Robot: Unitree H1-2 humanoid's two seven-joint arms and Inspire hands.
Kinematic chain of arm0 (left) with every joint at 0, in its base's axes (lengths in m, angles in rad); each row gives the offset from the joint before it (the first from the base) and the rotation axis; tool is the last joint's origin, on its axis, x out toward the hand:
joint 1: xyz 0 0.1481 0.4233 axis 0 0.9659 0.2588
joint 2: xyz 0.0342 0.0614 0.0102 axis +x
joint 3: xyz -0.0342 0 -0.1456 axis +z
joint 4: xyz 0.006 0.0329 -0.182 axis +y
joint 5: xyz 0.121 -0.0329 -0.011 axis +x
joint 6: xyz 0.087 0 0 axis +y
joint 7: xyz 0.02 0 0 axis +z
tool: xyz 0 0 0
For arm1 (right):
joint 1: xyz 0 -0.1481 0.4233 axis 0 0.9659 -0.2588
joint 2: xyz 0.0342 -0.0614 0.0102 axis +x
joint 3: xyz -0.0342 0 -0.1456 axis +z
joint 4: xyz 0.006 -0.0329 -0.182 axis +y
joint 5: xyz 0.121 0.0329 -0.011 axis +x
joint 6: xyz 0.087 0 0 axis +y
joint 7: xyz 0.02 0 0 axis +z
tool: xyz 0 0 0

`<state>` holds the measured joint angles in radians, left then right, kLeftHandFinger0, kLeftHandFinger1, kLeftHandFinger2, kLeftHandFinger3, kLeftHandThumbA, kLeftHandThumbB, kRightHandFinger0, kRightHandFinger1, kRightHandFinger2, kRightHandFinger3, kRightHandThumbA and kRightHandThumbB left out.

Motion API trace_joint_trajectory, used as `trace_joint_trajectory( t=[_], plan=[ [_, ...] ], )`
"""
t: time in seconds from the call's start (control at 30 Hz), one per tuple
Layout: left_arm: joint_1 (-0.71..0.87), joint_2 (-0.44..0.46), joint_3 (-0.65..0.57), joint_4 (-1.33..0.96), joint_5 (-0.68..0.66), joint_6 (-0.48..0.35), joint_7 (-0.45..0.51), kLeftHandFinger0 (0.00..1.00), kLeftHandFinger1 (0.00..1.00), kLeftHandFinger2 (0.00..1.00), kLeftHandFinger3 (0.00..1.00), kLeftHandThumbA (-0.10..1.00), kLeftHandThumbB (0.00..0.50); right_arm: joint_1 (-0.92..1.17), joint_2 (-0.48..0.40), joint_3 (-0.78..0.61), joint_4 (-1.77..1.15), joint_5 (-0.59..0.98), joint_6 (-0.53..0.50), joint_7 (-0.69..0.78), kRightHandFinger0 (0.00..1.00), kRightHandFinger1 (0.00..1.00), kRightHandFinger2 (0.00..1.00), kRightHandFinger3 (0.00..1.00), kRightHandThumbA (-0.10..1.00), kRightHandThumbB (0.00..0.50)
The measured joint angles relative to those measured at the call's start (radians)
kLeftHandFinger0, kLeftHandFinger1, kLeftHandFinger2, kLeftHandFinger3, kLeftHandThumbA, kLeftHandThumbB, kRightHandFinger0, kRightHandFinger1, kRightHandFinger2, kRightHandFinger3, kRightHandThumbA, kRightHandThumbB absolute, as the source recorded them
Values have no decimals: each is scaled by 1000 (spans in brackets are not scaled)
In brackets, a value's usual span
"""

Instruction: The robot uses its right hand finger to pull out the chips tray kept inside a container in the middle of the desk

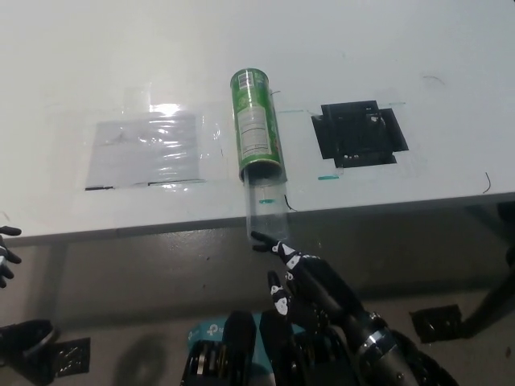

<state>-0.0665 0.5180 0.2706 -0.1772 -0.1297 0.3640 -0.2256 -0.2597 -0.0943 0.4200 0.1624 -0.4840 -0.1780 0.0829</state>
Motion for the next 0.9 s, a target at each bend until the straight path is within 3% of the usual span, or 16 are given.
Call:
trace_joint_trajectory(
  t=[0.73,0.77,0.83,0.87,0.9],
  plan=[
    [0,0,3,0,0,0,0,307,313,395,558,247,0,55,10,-6,-41,43,26,16,0,4,873,956,-100,157],
    [0,0,3,0,0,0,0,309,313,394,559,247,0,61,10,-5,-40,44,30,20,3,58,896,977,-100,150],
    [1,0,3,0,0,0,0,310,308,373,549,244,0,77,10,-4,-40,46,36,27,1,80,978,1000,-100,175],
    [1,0,3,0,0,0,0,320,314,368,552,247,0,83,10,-4,-40,48,36,29,1,83,1000,1000,-100,231],
    [1,0,3,0,0,0,0,320,313,373,554,247,0,87,10,-5,-40,50,36,31,0,82,1000,1000,-100,239]
  ],
)
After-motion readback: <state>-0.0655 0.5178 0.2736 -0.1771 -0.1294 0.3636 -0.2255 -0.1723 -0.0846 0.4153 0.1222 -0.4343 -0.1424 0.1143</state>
